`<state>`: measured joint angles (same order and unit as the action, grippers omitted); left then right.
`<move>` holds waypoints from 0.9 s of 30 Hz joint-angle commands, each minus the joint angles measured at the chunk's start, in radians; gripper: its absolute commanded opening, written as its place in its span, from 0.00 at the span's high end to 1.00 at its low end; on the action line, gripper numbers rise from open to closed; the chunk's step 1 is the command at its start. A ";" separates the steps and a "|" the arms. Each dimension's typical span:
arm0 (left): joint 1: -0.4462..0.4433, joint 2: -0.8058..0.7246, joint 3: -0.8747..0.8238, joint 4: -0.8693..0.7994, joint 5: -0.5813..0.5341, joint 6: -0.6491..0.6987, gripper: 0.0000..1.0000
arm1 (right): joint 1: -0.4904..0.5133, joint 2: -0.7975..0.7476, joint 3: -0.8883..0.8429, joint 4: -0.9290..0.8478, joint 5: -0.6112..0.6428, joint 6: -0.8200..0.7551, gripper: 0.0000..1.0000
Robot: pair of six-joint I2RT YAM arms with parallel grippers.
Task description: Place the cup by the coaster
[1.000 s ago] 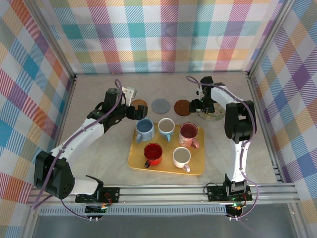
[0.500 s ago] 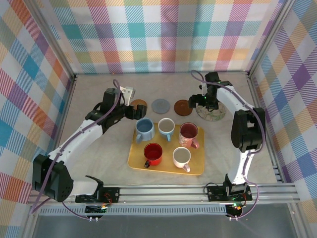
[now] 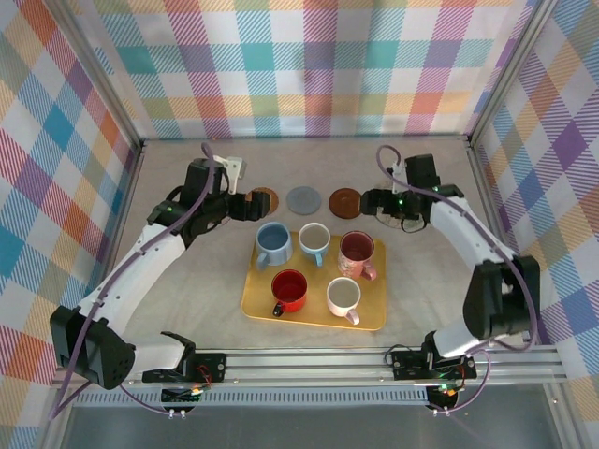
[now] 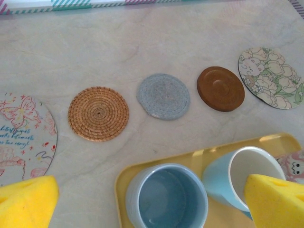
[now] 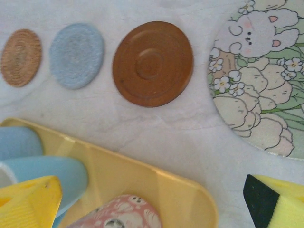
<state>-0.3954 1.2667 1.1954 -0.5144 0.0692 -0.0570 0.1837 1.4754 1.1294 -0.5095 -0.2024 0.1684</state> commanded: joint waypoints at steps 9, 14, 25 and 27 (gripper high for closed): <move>-0.023 0.020 0.052 -0.363 -0.012 -0.054 0.00 | 0.006 -0.342 -0.219 0.170 -0.226 -0.097 0.01; -0.035 -0.012 -0.024 -0.382 0.038 -0.093 0.00 | 0.030 -0.426 -0.287 0.191 -0.303 -0.119 0.01; -0.080 0.018 -0.101 -0.438 0.072 -0.080 0.03 | 0.143 -0.484 -0.352 0.231 -0.290 -0.148 0.01; -0.082 0.041 -0.108 -0.427 0.087 -0.078 0.04 | 0.153 -0.481 -0.352 0.242 -0.282 -0.148 0.01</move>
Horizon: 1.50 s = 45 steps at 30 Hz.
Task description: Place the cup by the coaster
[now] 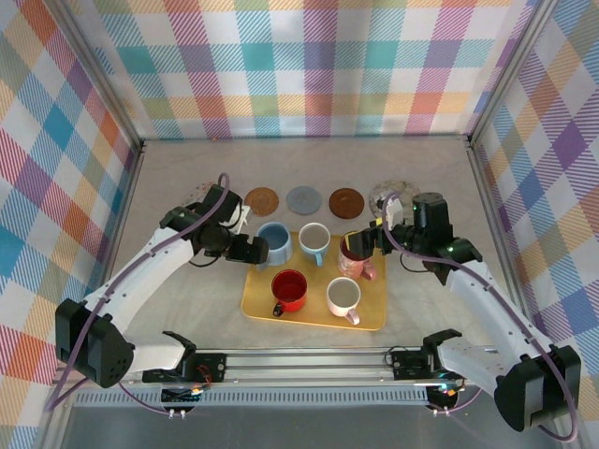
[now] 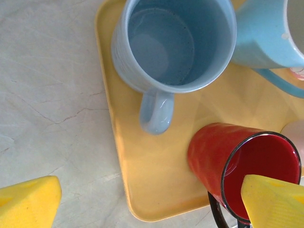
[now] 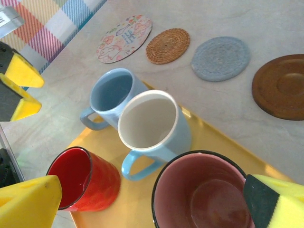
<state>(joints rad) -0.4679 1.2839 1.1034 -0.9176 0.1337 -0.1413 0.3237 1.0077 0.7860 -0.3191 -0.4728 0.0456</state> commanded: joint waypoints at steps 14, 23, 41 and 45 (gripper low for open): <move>-0.014 0.187 -0.003 0.023 0.028 0.031 0.20 | 0.032 0.020 0.010 0.074 0.034 -0.011 0.01; -0.015 0.252 0.010 0.034 0.020 0.050 0.26 | 0.032 0.046 0.008 0.116 0.048 0.014 0.01; -0.070 0.366 0.044 0.103 -0.036 0.057 0.40 | 0.034 0.067 0.007 0.133 0.017 -0.009 0.01; -0.081 0.393 0.051 0.112 -0.057 0.054 0.44 | 0.033 0.081 0.012 0.132 0.011 -0.010 0.01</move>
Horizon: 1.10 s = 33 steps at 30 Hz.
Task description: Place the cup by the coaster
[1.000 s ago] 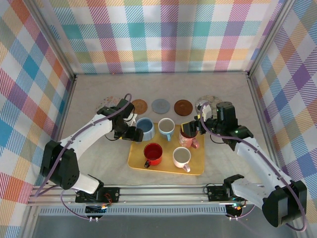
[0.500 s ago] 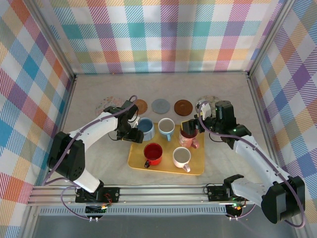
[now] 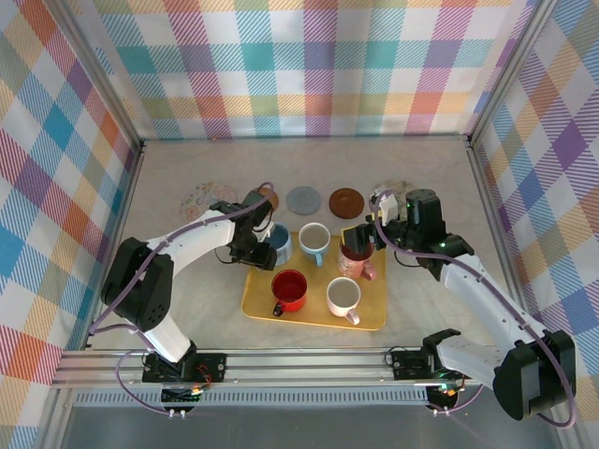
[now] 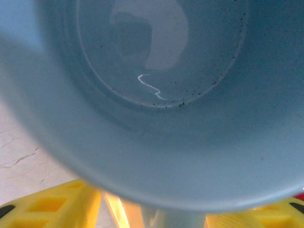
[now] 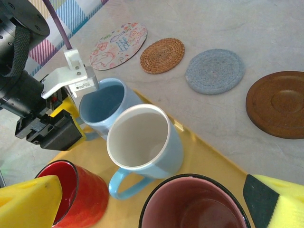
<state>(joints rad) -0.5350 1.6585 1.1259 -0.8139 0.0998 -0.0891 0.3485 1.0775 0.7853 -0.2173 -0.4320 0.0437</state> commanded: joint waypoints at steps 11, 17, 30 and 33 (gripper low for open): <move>-0.026 0.033 0.009 0.028 -0.068 -0.003 0.56 | 0.011 0.023 0.010 0.032 -0.027 -0.002 0.01; -0.031 0.035 0.011 0.025 -0.087 -0.003 0.58 | 0.010 0.019 0.009 0.023 -0.017 -0.007 0.01; -0.036 0.041 0.017 0.031 -0.091 -0.007 0.67 | 0.010 0.015 0.006 0.021 -0.013 -0.011 0.01; -0.038 0.043 0.023 0.033 -0.091 -0.010 0.74 | 0.010 0.012 0.008 0.015 -0.013 -0.012 0.01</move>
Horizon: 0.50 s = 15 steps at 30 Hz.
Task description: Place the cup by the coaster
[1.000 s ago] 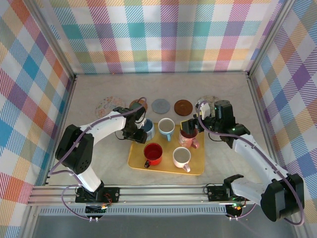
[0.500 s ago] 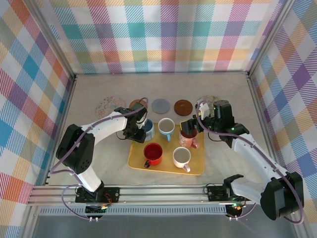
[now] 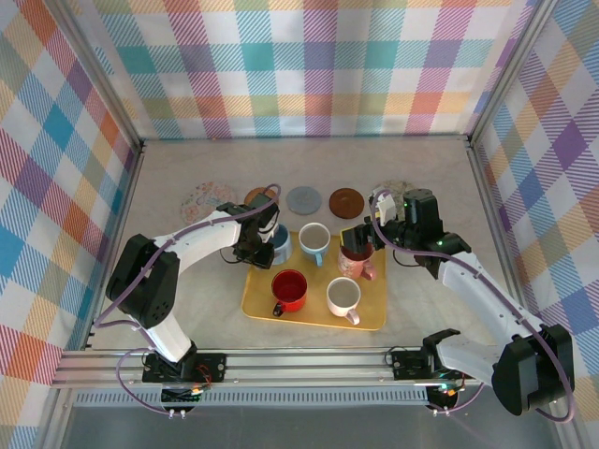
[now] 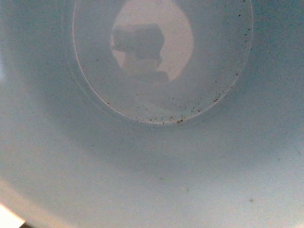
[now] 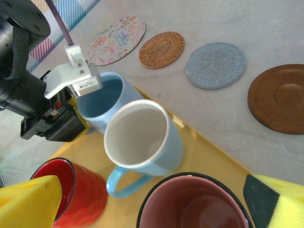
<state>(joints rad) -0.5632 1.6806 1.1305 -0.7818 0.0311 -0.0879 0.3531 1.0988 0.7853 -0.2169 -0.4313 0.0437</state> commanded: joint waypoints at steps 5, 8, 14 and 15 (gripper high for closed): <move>-0.018 0.015 0.020 -0.001 -0.031 -0.015 0.75 | 0.006 -0.017 0.002 0.013 -0.008 -0.011 0.01; -0.020 0.014 0.020 -0.004 -0.040 -0.016 0.76 | 0.006 -0.017 0.003 0.012 -0.009 -0.010 0.01; -0.021 0.007 0.028 -0.005 -0.044 -0.016 0.86 | 0.006 -0.016 0.007 0.015 -0.007 -0.009 0.01; -0.021 0.004 0.029 -0.005 -0.046 -0.016 0.89 | 0.006 -0.015 0.008 0.015 -0.007 -0.008 0.01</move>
<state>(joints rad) -0.5804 1.6821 1.1343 -0.7776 0.0055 -0.0891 0.3531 1.0985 0.7853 -0.2173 -0.4309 0.0437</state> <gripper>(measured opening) 0.205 0.987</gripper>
